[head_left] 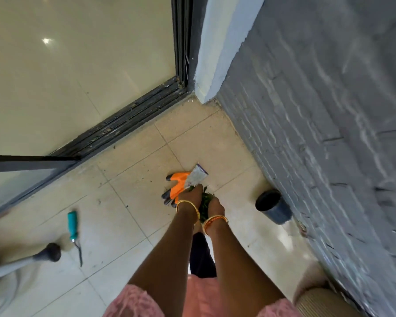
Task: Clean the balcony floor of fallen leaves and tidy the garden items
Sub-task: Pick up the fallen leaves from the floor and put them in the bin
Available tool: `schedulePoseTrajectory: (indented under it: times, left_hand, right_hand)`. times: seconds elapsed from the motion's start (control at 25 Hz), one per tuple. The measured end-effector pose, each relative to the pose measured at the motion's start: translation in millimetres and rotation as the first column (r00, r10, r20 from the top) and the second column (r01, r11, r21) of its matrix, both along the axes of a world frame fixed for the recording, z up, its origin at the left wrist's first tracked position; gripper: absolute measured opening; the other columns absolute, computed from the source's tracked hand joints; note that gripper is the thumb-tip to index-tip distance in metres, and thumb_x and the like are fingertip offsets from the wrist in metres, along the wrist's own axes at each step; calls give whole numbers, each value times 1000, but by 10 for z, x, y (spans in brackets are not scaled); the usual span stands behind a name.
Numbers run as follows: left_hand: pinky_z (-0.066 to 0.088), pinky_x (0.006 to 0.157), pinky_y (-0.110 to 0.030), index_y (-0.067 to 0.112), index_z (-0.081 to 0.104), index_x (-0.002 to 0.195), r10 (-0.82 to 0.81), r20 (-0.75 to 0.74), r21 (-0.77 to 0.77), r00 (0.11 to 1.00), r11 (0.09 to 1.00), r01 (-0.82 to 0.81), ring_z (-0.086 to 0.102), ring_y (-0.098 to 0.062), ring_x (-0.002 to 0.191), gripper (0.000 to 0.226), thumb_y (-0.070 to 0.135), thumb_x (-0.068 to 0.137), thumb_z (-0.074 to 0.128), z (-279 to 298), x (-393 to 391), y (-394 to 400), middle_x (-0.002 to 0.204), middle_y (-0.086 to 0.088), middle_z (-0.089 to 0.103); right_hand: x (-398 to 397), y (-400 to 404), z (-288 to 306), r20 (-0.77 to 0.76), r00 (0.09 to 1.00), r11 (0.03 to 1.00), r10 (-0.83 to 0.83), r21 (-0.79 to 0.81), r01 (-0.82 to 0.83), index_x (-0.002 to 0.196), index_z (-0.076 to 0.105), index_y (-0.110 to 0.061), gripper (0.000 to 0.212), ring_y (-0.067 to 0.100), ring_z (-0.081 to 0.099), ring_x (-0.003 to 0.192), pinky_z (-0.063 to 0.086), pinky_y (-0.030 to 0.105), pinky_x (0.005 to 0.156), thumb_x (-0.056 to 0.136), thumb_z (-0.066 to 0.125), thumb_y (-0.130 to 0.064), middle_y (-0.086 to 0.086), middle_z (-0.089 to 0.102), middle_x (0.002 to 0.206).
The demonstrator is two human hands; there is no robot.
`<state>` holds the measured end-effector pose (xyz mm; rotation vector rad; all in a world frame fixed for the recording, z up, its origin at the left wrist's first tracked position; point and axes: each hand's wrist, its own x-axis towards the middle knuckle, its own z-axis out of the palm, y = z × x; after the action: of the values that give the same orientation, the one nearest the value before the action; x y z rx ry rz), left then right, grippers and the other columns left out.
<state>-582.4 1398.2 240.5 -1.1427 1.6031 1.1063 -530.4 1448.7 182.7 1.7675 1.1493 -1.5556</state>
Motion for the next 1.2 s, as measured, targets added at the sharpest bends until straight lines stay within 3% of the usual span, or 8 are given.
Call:
schedulePoseTrajectory:
  times: [0.12,0.28,0.44,0.6,0.76,0.92,1.12,1.2]
  left_hand:
    - [46,87,-31,-1,59,120,96,-47,35,994,995,-94,57,-30,101,41,28,90,55,790,-33,-191,114,-13,61]
    - [47,79,-32,2,62,109,208,-160,108,965,975,-192,57,-28,93,26,19,92,52,2003,-94,-490,96,-15,64]
    - [47,90,-38,-5,48,126,319,-301,138,899,947,-290,56,-34,111,35,12,96,43,2883,29,-772,120,-21,58]
    - [47,96,-49,1,41,135,465,-361,177,808,885,-430,55,-37,115,65,48,91,49,3220,382,-1078,129,-19,53]
    - [51,71,-41,14,43,137,614,-264,230,744,789,-569,59,-32,109,100,85,67,35,3492,931,-1316,126,-15,58]
    - [47,89,-59,19,38,142,759,-327,119,563,624,-773,53,-39,115,104,88,67,20,3891,1526,-1748,136,-16,48]
    - [42,81,-70,31,40,140,824,-398,46,403,457,-888,48,-43,120,143,105,20,12,3002,2007,-3026,147,-10,37]
    - [43,91,-64,22,39,142,886,-386,85,256,311,-947,52,-41,115,136,104,35,19,3160,2415,-3468,142,-11,45]
  right_hand:
    - [-138,-168,758,-81,995,997,-51,-67,45,114,61,-6,55,32,62,105,52,40,89,80,44,-46,14,65,109]
    - [-360,-469,2225,-266,934,957,-239,-228,180,94,69,-6,29,29,65,87,52,36,77,85,64,-34,14,70,89]
    - [-390,-683,3230,-388,921,967,-49,-251,-54,84,66,-6,17,28,63,77,50,33,66,84,62,-22,13,71,76]
    - [-154,-860,3638,-471,836,904,281,-162,-396,106,68,-3,58,33,67,94,55,36,73,53,66,-25,18,69,107]
    - [340,-1023,4181,-520,714,758,469,-179,-628,102,70,-12,39,27,68,87,53,34,71,73,59,-35,11,71,97]
    - [824,-1473,4640,-555,509,524,658,-148,-839,92,68,-15,31,25,63,79,51,33,70,87,51,-40,9,70,87]
    - [1381,-2451,4847,-583,294,278,757,-120,-953,109,65,-12,40,29,62,105,45,44,101,93,44,-41,13,67,111]
    - [1635,-2964,4778,-594,186,179,782,-71,-981,114,63,-11,41,30,60,107,44,45,101,90,49,-41,13,64,116]
